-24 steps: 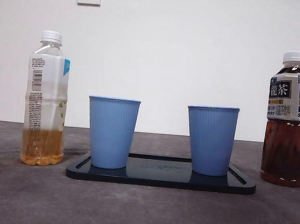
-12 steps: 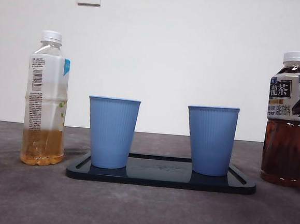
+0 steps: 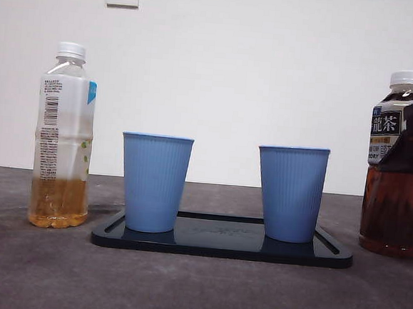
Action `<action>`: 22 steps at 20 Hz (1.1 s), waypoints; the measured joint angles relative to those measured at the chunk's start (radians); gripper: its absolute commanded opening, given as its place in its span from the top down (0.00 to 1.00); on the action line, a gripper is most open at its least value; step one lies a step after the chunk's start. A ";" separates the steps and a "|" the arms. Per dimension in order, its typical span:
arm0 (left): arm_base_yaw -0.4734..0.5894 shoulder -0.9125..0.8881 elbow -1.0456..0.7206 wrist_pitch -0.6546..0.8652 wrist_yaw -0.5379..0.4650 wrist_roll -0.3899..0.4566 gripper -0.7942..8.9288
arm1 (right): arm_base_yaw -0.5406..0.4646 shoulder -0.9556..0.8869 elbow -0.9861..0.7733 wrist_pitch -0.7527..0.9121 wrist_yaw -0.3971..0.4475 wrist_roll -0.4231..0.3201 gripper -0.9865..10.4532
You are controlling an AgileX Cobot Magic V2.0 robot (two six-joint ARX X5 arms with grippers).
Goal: Pour the drink into the cup
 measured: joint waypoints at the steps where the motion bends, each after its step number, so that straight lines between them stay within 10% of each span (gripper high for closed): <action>1: 0.000 0.000 0.000 0.000 0.000 0.000 0.50 | 0.000 0.024 0.000 0.035 0.001 -0.003 0.53; 14: 0.000 0.000 0.000 0.000 0.000 0.000 0.50 | 0.000 0.231 0.097 0.170 0.031 -0.056 0.53; 22: 0.000 0.000 0.000 0.000 0.000 0.000 0.50 | 0.001 0.262 0.108 0.215 0.031 -0.064 0.74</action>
